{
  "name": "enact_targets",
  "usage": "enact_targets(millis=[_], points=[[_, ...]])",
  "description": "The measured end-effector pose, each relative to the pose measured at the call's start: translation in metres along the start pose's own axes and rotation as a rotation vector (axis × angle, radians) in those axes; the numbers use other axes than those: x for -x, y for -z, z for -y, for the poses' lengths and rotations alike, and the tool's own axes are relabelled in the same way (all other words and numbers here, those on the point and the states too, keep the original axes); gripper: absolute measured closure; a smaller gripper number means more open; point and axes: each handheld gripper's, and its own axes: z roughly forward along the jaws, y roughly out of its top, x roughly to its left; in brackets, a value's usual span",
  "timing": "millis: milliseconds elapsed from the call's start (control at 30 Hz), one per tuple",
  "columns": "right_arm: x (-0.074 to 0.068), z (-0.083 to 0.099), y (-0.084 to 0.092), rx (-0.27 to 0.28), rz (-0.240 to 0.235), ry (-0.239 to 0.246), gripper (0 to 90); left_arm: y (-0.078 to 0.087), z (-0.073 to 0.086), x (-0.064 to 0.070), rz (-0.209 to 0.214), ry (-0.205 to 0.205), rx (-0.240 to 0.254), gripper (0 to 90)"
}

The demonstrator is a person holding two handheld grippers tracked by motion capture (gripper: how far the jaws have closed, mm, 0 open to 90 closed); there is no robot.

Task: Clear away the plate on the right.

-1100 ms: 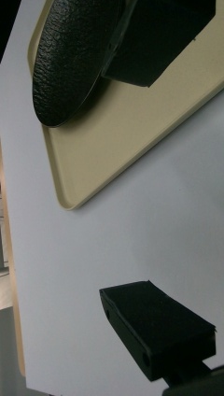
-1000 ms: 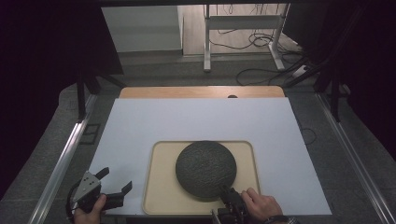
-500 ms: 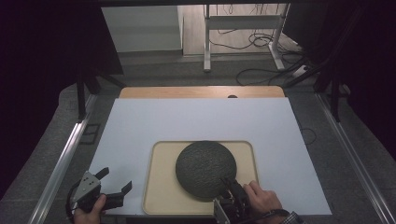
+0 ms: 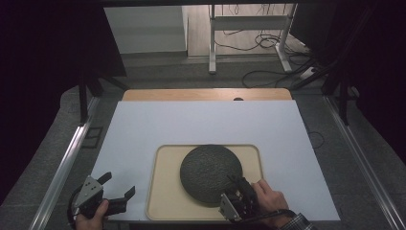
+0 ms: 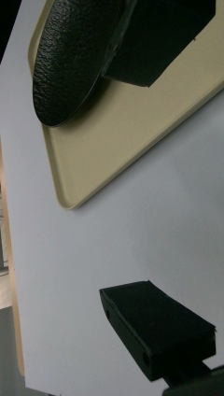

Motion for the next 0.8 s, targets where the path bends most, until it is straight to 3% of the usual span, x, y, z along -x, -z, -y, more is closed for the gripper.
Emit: enact_targets(millis=[800], points=[[0.019,0.015,-0.009,-0.008,-0.024,-0.183,43.7,0.0,0.0,0.0,0.003,-0.001,-0.001,0.0]])
